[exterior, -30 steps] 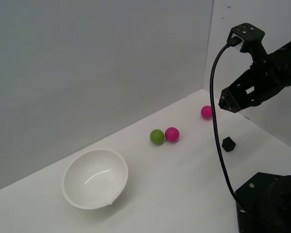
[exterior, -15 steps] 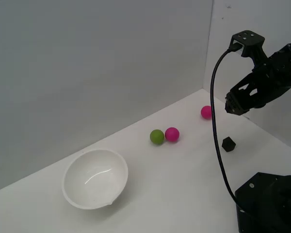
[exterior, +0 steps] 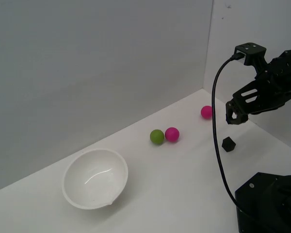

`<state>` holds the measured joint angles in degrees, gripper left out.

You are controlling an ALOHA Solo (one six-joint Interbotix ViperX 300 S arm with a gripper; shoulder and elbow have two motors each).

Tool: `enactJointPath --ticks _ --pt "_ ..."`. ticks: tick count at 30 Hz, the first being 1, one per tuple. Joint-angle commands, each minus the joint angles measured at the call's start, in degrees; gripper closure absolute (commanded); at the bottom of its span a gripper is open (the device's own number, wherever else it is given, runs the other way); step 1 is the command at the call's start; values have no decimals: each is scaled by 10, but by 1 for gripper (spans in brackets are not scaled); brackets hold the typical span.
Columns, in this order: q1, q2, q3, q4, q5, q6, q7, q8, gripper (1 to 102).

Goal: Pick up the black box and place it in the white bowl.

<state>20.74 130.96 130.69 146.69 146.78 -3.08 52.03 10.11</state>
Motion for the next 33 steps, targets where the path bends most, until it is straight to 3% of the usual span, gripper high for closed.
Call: enactJointPath --ticks 1,6,15,33 --pt "10 3 4 -4 -5 -11 0 11 3" --pt "10 -19 -18 -4 -5 -16 1 11 3" --pt "2 -99 -98 -4 -6 -46 4 13 3" --pt "-4 -185 -184 -3 -5 -47 -15 14 3"
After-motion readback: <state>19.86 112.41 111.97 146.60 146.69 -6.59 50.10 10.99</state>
